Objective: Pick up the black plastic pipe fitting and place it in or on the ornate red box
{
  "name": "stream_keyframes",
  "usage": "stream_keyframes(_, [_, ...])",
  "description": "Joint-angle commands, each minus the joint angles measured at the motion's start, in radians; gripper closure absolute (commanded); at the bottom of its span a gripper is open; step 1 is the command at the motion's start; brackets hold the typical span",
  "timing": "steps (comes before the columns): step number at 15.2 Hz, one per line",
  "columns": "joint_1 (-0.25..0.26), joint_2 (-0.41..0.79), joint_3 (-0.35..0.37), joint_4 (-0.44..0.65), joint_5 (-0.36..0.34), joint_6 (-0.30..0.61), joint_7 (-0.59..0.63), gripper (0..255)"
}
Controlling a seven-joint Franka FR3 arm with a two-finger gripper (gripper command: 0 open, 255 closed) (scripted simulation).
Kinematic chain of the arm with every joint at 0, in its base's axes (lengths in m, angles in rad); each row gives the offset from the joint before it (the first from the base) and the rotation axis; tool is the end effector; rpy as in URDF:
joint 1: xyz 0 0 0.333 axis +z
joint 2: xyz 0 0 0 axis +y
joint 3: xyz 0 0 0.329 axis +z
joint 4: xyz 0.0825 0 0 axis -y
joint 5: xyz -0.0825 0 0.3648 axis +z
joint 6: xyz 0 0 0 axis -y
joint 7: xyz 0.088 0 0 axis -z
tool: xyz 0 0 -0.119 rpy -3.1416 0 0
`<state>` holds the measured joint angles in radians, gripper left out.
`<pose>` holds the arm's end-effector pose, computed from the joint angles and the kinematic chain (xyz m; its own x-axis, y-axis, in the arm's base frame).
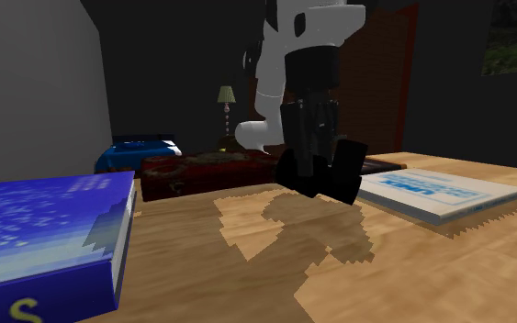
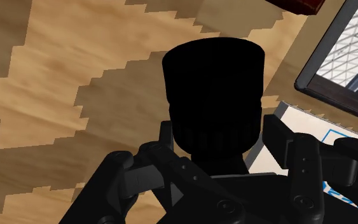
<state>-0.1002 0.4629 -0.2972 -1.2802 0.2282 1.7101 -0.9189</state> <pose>0.6472 -0.2002 0.4975 0.8686 0.4911 0.0660 0.4950 -0.8662 -0.0688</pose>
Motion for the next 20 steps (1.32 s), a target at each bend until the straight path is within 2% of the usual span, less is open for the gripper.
stream_keyframes(1, [0.000,0.000,0.000,0.000,0.000,0.000,0.000,255])
stream_keyframes(6, [0.000,0.000,0.000,-0.001,0.000,0.000,0.000,255])
stream_keyframes(20, [-0.037,0.058,0.002,0.281,0.012,-0.222,0.024,255])
